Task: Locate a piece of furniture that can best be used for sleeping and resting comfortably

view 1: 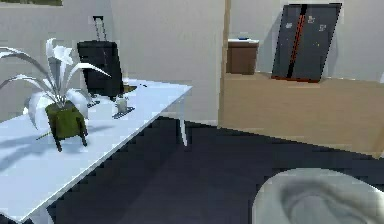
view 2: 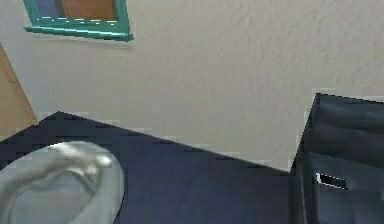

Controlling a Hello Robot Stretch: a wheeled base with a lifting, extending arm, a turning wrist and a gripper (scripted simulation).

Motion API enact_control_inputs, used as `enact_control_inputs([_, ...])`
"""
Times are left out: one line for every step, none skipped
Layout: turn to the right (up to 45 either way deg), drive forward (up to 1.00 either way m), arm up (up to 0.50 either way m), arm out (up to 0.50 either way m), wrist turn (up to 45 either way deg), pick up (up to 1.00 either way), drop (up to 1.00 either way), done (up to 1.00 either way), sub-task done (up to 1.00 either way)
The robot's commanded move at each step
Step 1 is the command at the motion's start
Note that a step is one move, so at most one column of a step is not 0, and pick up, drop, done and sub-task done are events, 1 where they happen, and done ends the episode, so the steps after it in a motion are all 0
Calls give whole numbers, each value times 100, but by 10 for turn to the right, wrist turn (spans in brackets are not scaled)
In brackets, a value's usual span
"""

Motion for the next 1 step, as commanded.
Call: enact_control_inputs([0, 80, 0, 0, 0, 0, 0, 0, 0])
